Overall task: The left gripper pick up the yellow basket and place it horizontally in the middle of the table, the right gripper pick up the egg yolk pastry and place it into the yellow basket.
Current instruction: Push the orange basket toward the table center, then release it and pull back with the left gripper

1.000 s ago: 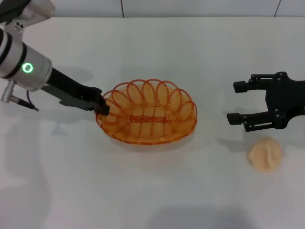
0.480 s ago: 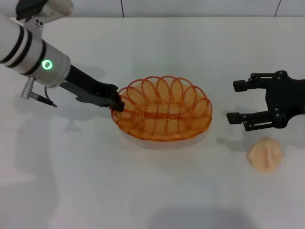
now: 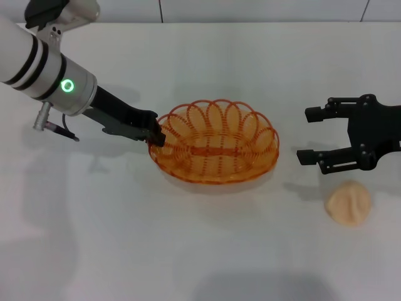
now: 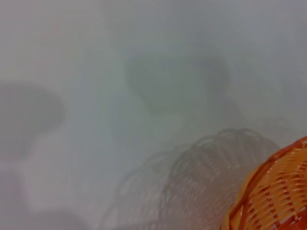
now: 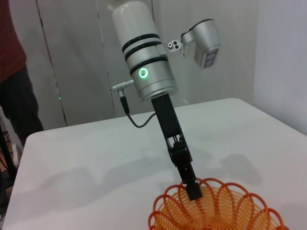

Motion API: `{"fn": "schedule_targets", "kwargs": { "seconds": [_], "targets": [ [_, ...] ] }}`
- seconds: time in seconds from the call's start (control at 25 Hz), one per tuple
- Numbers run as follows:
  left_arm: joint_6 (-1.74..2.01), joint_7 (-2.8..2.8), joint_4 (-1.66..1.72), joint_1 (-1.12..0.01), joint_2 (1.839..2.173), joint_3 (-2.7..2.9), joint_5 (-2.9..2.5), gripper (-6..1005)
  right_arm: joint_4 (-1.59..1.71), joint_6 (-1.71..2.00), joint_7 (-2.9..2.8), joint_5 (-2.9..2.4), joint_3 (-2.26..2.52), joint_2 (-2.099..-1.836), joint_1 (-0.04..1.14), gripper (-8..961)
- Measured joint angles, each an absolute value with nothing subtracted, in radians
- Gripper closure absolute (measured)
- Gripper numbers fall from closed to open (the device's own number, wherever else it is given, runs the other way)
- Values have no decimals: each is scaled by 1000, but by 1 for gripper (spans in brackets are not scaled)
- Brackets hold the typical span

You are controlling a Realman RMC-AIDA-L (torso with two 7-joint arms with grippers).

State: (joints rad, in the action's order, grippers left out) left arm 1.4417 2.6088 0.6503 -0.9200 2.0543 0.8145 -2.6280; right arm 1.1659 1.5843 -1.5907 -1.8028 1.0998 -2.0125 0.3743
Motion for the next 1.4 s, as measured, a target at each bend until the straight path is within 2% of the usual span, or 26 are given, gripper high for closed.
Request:
{"fn": "schedule_targets", "kwargs": {
  "seconds": [1.4],
  "targets": [
    [1385, 2608, 591, -941, 2059, 827, -2629, 917, 1159, 1594, -1588, -1790, 1102, -2013, 376, 148]
  ]
}}
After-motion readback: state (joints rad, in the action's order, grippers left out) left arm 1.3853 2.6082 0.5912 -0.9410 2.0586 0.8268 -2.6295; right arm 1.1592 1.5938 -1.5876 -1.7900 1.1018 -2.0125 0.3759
